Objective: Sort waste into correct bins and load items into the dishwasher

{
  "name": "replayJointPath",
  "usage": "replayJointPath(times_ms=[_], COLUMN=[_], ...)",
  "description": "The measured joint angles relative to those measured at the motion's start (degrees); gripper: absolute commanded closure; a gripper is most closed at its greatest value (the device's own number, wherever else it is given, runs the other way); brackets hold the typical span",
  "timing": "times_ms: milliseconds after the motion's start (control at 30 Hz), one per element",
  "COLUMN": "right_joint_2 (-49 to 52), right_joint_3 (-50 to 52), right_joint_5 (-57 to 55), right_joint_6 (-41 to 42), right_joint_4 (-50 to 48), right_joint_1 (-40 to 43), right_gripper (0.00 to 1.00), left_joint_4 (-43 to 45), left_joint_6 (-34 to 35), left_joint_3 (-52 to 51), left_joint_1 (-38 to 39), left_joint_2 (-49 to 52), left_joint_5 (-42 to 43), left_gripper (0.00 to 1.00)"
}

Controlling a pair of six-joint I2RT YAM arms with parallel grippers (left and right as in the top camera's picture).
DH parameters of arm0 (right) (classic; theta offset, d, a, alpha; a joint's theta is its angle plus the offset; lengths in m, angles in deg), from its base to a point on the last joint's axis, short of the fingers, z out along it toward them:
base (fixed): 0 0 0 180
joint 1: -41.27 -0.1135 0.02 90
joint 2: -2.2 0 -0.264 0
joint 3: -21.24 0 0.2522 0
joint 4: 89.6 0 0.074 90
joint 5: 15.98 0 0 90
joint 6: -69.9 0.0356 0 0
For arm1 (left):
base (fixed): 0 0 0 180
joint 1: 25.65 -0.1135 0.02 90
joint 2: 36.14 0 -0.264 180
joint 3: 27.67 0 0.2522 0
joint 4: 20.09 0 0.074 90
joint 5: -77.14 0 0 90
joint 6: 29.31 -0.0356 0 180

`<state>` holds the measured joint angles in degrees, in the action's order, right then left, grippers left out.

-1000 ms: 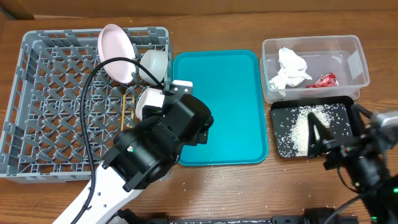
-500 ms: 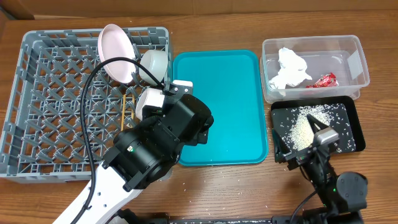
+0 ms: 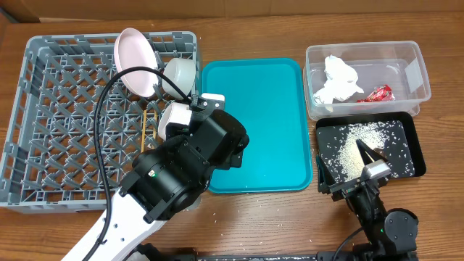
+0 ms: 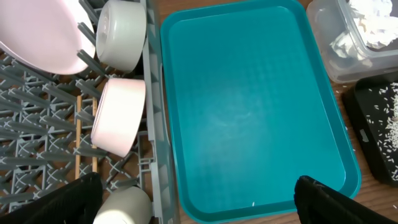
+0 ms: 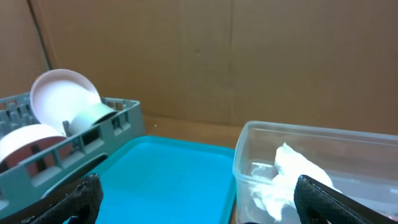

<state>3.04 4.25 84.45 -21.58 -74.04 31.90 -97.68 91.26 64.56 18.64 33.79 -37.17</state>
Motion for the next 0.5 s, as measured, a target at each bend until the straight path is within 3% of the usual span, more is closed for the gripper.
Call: replayJointPath(times_ms=[200,500], right_joint_2=[0.0,-0.04], right_joint_3=[2.05,2.16], right_joint_5=[-0.85,-1.03], right_joint_6=[-0.02,-0.04], right_joint_4=[-4.17,2.14], right_joint_1=[0.35,0.35], right_gripper=[0.0,0.0], left_joint_4=[0.0,-0.02], left_joint_6=[0.0,0.0], left_joint_3=[0.0,0.0], left_joint_1=[0.0,-0.02], left_joint_2=[0.0,0.0], left_joint_5=[0.0,0.0], left_gripper=[0.0,0.0])
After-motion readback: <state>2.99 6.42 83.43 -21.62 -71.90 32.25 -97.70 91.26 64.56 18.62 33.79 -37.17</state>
